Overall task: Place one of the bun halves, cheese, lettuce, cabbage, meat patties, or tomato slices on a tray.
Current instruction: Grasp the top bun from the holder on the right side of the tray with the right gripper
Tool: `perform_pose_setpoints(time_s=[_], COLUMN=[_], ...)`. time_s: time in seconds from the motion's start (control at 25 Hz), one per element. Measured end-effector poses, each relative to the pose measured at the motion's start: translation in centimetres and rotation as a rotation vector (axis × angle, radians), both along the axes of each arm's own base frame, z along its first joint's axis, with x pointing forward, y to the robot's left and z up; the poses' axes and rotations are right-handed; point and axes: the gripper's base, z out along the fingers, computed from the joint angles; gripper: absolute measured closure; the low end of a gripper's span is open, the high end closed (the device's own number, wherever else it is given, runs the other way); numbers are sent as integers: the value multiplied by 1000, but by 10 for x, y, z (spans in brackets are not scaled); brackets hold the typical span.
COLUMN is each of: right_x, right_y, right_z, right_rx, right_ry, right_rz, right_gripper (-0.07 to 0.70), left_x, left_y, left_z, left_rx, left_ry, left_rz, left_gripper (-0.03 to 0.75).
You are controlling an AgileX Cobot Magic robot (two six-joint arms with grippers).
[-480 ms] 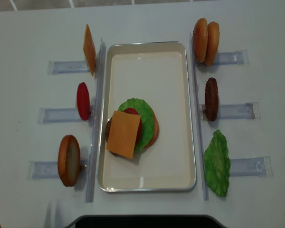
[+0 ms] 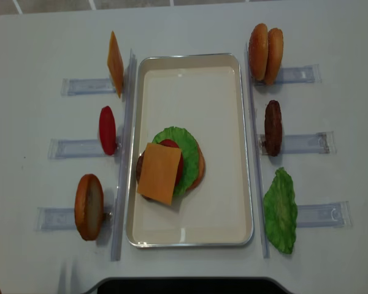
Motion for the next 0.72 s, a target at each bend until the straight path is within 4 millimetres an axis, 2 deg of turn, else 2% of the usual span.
perform_pose_setpoints(time_s=[0.72], right_x=[0], right_y=[0], right_z=[0], right_rx=[3], right_ry=[0], right_rz=[-2], right_gripper=[157], left_x=[0], left_y=[0], left_z=[0], left_rx=[0], left_ry=[0], left_rz=[0], left_gripper=[614])
